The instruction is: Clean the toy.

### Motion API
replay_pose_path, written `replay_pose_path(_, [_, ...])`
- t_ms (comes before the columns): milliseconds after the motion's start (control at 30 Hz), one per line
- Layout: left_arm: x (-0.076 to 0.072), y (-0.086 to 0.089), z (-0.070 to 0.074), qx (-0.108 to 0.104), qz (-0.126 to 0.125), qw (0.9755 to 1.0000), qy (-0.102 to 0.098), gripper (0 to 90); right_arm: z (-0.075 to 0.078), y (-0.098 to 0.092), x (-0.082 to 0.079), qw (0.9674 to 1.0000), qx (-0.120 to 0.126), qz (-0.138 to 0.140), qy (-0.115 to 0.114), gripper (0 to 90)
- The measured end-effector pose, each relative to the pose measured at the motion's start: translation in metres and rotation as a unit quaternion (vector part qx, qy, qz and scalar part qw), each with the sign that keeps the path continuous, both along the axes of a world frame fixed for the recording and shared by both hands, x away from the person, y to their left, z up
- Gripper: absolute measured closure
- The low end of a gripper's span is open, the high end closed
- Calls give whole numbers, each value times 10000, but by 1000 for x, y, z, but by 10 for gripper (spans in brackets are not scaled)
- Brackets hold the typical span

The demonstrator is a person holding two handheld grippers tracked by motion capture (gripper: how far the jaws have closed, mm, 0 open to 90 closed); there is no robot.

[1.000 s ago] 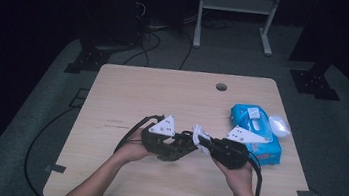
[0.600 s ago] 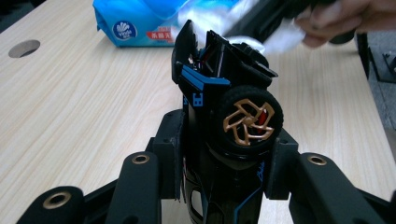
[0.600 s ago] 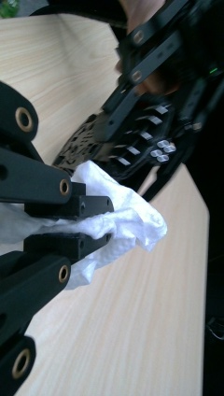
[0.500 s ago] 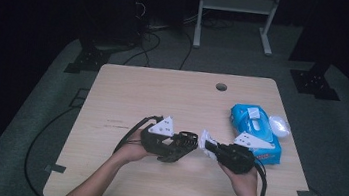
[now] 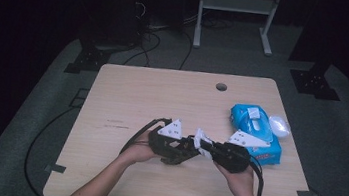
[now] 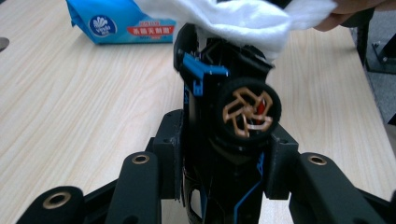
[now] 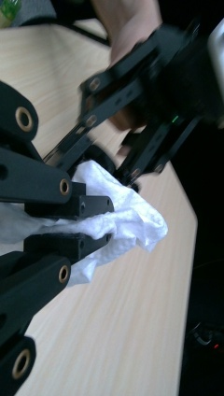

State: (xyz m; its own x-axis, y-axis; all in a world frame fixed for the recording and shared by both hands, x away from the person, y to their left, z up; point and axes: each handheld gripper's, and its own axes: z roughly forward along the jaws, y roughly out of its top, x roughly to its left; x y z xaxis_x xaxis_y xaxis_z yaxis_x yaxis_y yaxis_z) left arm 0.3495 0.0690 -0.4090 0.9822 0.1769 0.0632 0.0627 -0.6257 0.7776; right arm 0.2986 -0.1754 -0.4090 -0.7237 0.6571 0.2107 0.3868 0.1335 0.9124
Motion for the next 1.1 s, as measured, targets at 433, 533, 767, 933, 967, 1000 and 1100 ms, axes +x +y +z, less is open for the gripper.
replay_pose_path(433, [3,-22,-4,529,-163,9985,-9,579,3,-6,-6,10000,-74,-32,38,839])
replay_pose_path(533, [5,-23,-11,624,-158,9979,22,579,0,-4,-6,10000,-57,-18,72,839])
replay_pose_path(767, [3,-30,-18,910,-221,9956,18,579,-14,9,0,9993,-287,77,245,839])
replay_pose_path(933, [3,-30,-24,1097,-237,9937,19,578,-26,9,3,9982,-368,43,464,839])
replay_pose_path(967, [3,-29,-27,1103,-213,9936,85,577,-28,9,3,9981,-385,35,471,839])
replay_pose_path(1000, [3,-28,-28,1046,-200,9943,102,577,-30,9,3,9979,-399,30,513,839])
replay_pose_path(1100, [3,-26,-28,1015,-171,9946,138,577,-32,9,4,9980,-351,38,532,839])
